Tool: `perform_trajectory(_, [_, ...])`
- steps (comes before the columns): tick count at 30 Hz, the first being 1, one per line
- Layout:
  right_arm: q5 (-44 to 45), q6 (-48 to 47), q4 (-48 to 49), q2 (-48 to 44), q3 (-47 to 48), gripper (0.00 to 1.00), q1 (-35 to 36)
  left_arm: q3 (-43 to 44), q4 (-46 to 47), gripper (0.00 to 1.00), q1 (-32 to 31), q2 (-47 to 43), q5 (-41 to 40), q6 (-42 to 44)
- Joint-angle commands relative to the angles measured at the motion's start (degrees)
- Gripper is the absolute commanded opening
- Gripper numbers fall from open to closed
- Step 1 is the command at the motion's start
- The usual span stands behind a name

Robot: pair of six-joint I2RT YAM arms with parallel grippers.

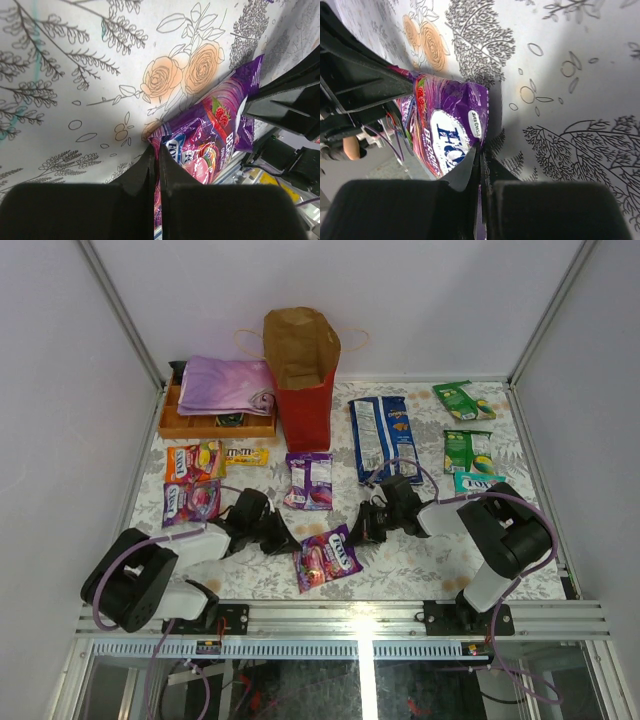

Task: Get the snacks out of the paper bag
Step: Adjust the snack at the center of the board.

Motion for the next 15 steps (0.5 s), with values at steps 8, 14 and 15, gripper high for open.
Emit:
perform_trajectory(8, [7.34, 14.72, 4.10, -0.53, -3.79, 0.00, 0.20, 12.46, -15.46, 0.00, 5.06, 1.66, -12.21, 12.99])
perform_trajectory(14, [8.82, 16.15, 6.65, -0.08, -2.21, 0.00, 0.19, 17.86, -16.01, 0.02, 7.02, 6.04, -12.27, 13.28])
perform_trajectory(15, [8.53, 16.18, 7.00, 0.29, -1.67, 0.00, 0.19, 18.30, -16.06, 0.05, 7.04, 6.49, -12.15, 13.15])
